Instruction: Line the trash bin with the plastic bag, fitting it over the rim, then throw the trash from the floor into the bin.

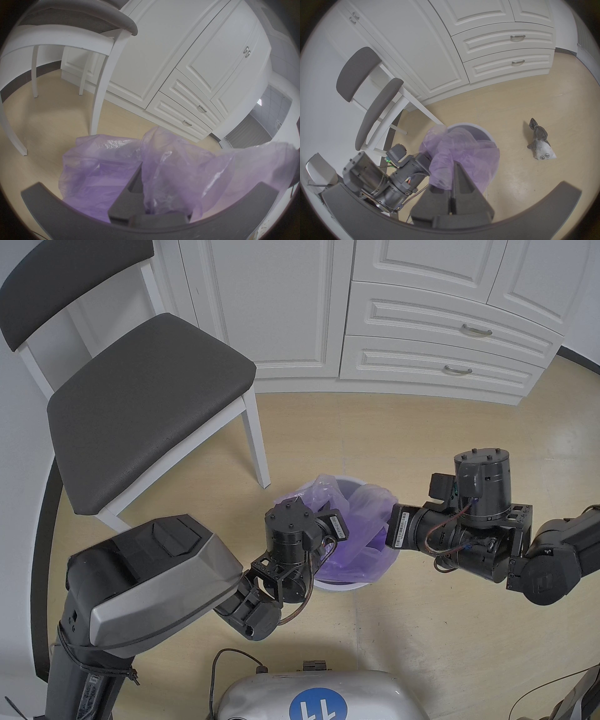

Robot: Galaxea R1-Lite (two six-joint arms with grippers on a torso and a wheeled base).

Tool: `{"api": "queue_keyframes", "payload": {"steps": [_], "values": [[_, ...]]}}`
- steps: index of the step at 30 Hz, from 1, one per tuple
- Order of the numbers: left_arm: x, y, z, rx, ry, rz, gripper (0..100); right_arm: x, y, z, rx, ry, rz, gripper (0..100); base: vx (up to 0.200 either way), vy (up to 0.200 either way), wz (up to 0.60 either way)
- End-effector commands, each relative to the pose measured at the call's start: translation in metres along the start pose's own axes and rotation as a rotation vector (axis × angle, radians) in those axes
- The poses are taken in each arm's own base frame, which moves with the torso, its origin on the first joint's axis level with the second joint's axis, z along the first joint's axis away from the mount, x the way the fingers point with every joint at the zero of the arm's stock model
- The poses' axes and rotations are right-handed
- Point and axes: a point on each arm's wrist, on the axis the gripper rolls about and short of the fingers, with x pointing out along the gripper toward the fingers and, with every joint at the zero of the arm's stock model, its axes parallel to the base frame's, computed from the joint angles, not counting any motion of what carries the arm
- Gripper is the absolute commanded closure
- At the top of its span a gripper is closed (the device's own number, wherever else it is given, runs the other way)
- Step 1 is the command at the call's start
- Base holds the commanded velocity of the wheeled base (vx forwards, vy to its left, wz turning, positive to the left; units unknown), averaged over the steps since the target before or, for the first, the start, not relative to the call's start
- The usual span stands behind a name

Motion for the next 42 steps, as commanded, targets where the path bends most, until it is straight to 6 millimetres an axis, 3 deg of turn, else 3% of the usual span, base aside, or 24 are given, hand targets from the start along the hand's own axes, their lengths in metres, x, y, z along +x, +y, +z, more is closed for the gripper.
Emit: {"api": "queue_keyframes", "payload": {"steps": [1,8,13,17,24,29,35,39,42], "values": [[-0.012,-0.015,0.008,-0.020,0.003,-0.030,100,-0.037,0.008,0.018,-0.003,-0.065,0.055,100,0.000,0.000,0.00],[-0.052,-0.055,0.040,-0.056,-0.027,-0.137,100,-0.066,0.010,0.032,-0.012,-0.108,0.080,100,0.000,0.000,0.00],[-0.070,-0.070,0.042,-0.066,-0.016,-0.185,100,-0.070,0.010,0.034,-0.012,-0.117,0.086,100,0.000,0.000,0.00],[-0.071,-0.071,0.037,-0.070,0.001,-0.194,100,-0.071,0.010,0.035,-0.012,-0.121,0.087,100,0.000,0.000,0.00],[-0.052,-0.046,0.025,-0.117,0.055,-0.186,100,-0.068,0.011,0.032,-0.015,-0.105,0.097,100,0.000,0.000,0.00],[-0.032,-0.007,0.021,-0.213,0.107,-0.169,100,-0.051,0.010,0.024,-0.011,-0.072,0.080,100,0.000,0.000,0.00],[-0.017,0.022,0.025,-0.249,0.106,-0.148,100,-0.035,0.012,0.013,-0.009,-0.037,0.075,100,0.000,0.000,0.00],[-0.010,0.048,0.044,-0.251,0.051,-0.096,100,-0.003,0.017,-0.006,0.054,-0.038,0.114,100,0.000,0.000,0.00],[-0.014,0.050,0.065,-0.251,0.010,-0.095,100,0.014,0.024,-0.017,0.096,-0.064,0.155,100,0.000,0.000,0.00]]}}
